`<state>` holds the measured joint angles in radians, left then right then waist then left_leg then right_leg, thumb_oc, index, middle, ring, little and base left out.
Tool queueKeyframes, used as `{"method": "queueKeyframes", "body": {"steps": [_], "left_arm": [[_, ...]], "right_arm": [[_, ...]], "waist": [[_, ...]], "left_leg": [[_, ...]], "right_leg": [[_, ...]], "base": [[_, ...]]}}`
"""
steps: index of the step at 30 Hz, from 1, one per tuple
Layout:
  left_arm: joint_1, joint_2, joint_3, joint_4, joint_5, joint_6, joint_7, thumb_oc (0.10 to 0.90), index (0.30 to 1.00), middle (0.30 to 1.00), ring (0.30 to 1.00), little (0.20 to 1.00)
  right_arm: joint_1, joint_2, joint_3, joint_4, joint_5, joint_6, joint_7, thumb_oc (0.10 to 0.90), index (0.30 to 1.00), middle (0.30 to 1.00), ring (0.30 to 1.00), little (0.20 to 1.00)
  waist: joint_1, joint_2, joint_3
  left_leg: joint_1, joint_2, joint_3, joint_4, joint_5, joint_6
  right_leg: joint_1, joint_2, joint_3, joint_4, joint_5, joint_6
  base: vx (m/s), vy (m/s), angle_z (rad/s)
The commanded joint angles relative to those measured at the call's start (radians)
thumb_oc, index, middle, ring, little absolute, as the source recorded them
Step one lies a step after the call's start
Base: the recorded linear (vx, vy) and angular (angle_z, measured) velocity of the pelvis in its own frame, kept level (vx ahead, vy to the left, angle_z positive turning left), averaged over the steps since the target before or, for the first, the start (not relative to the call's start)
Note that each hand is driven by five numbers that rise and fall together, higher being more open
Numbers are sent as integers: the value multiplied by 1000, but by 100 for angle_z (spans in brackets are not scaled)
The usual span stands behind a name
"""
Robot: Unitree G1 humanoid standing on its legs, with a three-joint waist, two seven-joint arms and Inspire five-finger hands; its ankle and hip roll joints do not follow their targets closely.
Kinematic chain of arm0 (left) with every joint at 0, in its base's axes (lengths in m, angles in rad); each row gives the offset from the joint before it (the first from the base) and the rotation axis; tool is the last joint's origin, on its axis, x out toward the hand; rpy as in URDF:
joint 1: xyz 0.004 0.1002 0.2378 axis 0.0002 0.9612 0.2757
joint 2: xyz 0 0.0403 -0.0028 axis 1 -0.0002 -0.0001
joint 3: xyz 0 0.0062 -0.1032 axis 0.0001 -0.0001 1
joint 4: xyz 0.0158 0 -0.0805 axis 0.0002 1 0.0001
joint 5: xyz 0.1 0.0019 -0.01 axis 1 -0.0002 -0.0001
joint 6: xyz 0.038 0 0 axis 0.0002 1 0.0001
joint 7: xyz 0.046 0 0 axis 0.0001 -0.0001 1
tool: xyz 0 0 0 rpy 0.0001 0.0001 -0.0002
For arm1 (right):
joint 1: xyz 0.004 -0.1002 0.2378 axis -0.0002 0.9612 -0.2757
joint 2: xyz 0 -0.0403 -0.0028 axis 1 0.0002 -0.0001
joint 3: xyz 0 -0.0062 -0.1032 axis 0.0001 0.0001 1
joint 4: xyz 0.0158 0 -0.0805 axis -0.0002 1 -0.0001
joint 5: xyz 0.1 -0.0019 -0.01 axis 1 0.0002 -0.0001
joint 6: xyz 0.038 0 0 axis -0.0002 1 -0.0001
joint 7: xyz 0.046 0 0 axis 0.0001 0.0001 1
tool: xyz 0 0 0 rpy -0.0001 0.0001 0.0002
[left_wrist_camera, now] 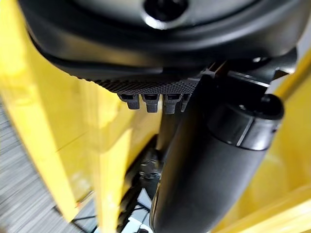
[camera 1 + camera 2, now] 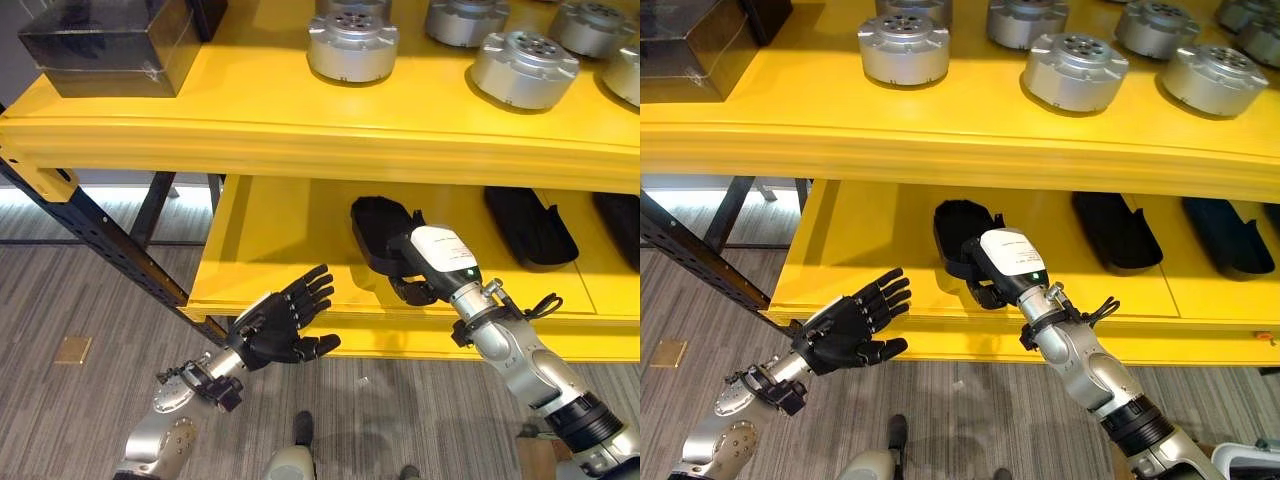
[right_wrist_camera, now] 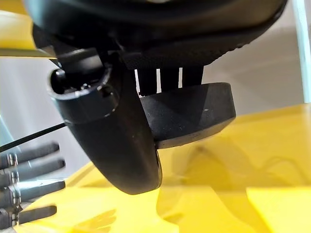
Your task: Move parts from the plastic box to the shelf.
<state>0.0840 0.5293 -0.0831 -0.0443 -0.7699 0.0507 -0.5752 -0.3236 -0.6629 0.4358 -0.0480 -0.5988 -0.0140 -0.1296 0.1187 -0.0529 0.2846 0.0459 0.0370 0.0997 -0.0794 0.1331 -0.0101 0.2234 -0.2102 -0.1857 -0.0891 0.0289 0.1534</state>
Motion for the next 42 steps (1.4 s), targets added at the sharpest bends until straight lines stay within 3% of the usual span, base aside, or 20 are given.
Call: {"method": "queueKeyframes", "body": {"steps": [1,10,12,14,15,16,17,19,22,24,29,38,42], "left_arm": [[16,-41,-6,-116,-36,-73,-33,900,1000,1000,1000,1000],[26,-35,4,-125,-33,-77,-25,900,1000,1000,1000,1000],[13,-24,-4,-125,-33,-67,-40,900,1000,1000,1000,1000],[0,-27,-19,-128,-30,-42,-44,900,1000,1000,1000,1000],[-2,-22,-26,-141,-51,-38,-33,900,1000,1000,1000,1000],[-4,-16,-34,-140,-60,-57,-32,900,1000,1000,1000,1000],[6,-11,-31,-146,-80,-64,-19,900,1000,1000,1000,1000],[-10,-8,-30,-139,-115,-93,14,900,1000,1000,1000,1000],[-37,-17,-42,-142,-72,-134,1,900,1000,1000,1000,1000],[-26,-10,-39,-167,-84,-140,-7,900,1000,1000,1000,1000],[-48,22,-24,-226,-129,-125,21,900,1000,1000,1000,1000],[-128,47,-38,-260,-151,-120,41,900,1000,1000,1000,1000],[-159,49,-48,-275,-145,-116,55,900,1000,1000,1000,1000]], "right_arm": [[-177,-21,-92,-67,-8,-11,-85,400,300,300,300,300],[-229,-15,-96,-30,-19,-27,-74,400,300,300,300,300],[-228,-19,-106,-27,-20,-16,-77,400,300,300,300,300],[-222,2,-114,-16,-34,3,-79,400,300,300,300,300],[-224,16,-108,0,-41,3,-93,400,300,300,300,300],[-249,49,-82,30,-61,10,-116,400,300,300,300,300],[-268,66,-65,50,-58,11,-124,400,300,300,300,300],[-295,57,-65,40,-34,-3,-99,400,300,300,300,300],[-334,42,-50,75,-45,2,-107,400,300,300,300,300],[-339,16,-44,66,-36,22,-92,400,300,300,300,300],[-368,-18,-32,43,-66,61,-49,400,300,300,300,300],[-413,-55,-54,64,-53,134,-92,400,300,300,300,300],[-421,-67,-62,64,-57,120,-101,400,300,300,300,300]], "waist": [[1,21,-112],[15,12,-116],[14,10,-107],[7,13,-81],[7,14,-68],[4,13,-47],[3,15,-45],[20,-2,-46],[39,-4,-27],[40,10,-24],[36,29,18],[26,28,101],[19,29,130]], "left_leg": [[44,94,-6,1,-100,-63],[54,77,23,31,-141,-44],[32,52,14,73,-160,-18],[37,19,-27,93,-187,32],[42,19,-44,90,-196,26],[56,32,-73,94,-215,15],[70,59,-76,81,-215,5],[21,111,-15,72,-171,-37],[-23,147,6,50,-116,-74],[-21,148,9,36,-99,-79],[-63,137,-7,92,-118,-71],[-164,125,-32,152,-131,-63],[-200,116,-38,187,-141,-58]], "right_leg": [[-54,64,19,102,-72,-38],[-57,41,3,113,-72,-24],[-83,43,-2,195,-99,-28],[-213,45,20,440,-64,-17],[-249,5,43,356,-32,-21],[-298,-43,86,274,93,5],[-286,-30,106,234,60,18],[-229,-17,22,153,25,25],[-219,6,-28,136,0,8],[-210,8,-41,137,-8,2],[-242,4,-27,189,-38,-6],[-302,17,13,208,-48,-16],[-325,23,25,226,-59,-23]], "base": [[96,43,-8],[73,100,-19],[34,189,-5],[57,49,5],[77,-313,-5],[118,-483,9],[125,-502,18],[-6,-457,42],[-80,-212,7],[65,20,-6],[14,17,-6],[-136,-41,-1],[-108,-29,-2]]}}
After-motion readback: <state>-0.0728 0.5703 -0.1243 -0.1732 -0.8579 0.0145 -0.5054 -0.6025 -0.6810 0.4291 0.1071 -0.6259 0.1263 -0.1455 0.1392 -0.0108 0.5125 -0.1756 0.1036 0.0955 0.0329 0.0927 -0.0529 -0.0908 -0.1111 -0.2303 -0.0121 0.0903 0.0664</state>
